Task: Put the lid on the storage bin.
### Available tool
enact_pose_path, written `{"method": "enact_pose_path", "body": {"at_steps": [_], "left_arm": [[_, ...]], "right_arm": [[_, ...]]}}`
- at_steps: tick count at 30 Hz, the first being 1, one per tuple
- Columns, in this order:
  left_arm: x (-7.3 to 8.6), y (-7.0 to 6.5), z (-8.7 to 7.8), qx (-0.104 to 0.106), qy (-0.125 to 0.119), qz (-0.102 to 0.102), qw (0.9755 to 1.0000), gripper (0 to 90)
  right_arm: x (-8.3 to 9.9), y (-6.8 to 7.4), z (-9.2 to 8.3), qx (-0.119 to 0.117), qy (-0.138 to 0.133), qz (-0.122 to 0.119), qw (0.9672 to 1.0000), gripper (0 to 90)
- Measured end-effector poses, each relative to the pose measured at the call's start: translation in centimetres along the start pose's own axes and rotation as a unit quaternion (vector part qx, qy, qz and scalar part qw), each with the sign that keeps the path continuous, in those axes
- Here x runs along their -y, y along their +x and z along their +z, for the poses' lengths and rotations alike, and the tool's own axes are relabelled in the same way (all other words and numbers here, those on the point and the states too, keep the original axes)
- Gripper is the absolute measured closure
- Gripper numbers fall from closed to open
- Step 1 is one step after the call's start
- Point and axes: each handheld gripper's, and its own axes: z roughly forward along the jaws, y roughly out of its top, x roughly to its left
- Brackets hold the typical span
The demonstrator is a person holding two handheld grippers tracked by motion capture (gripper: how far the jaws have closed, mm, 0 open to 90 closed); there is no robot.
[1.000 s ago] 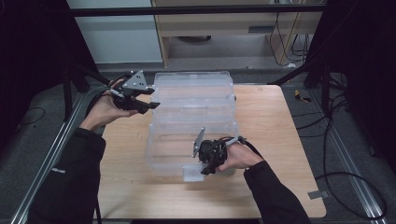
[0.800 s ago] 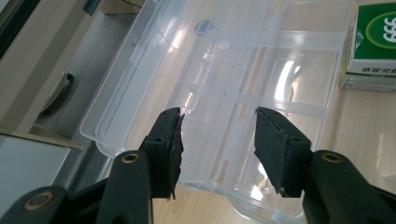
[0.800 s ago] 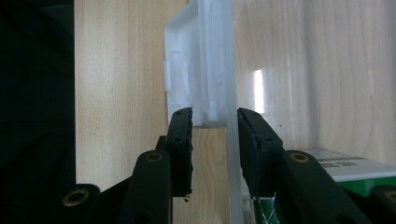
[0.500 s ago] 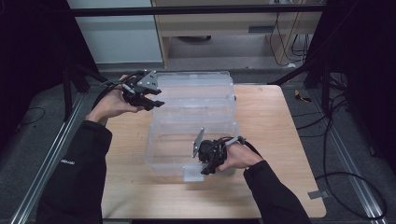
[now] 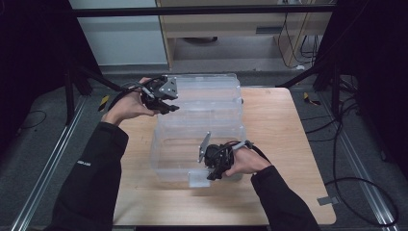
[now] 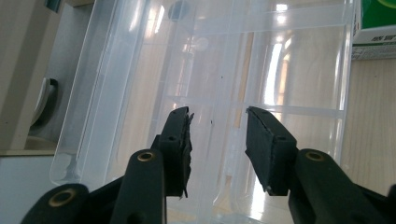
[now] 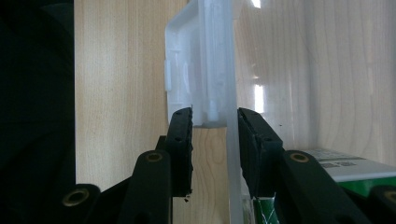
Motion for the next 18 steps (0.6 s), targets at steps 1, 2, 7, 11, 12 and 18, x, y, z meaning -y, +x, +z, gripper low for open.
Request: {"method": "enact_pose_path", "body": {"at_steps": [1,2,7,11,12,18], "left_arm": [[0.0,0.0,0.1,-0.001,0.004,0.003,1.0000,60.3],[0.0,0.1,0.2,-0.001,0.006,0.004,1.0000,60.8],[-0.1,0.2,0.7,-0.008,0.008,0.010,0.9999,63.1],[-0.4,0.2,1.3,-0.004,0.018,0.017,0.9997,64.6],[-0.4,0.2,1.4,-0.003,0.020,0.019,0.9996,65.0],[-0.6,0.1,2.2,0.001,0.035,0.030,0.9989,67.2]], "right_arm": [[0.0,0.0,0.0,0.001,0.002,0.001,1.0000,67.1],[0.0,0.0,0.0,0.001,0.001,0.000,1.0000,67.0],[0.0,0.0,0.0,0.001,0.001,0.000,1.0000,67.0],[0.0,0.1,0.0,0.002,0.000,-0.001,1.0000,67.1],[0.0,0.0,0.0,0.002,0.000,-0.002,1.0000,67.1],[-0.1,0.0,0.0,0.002,0.001,-0.003,1.0000,67.1]]}}
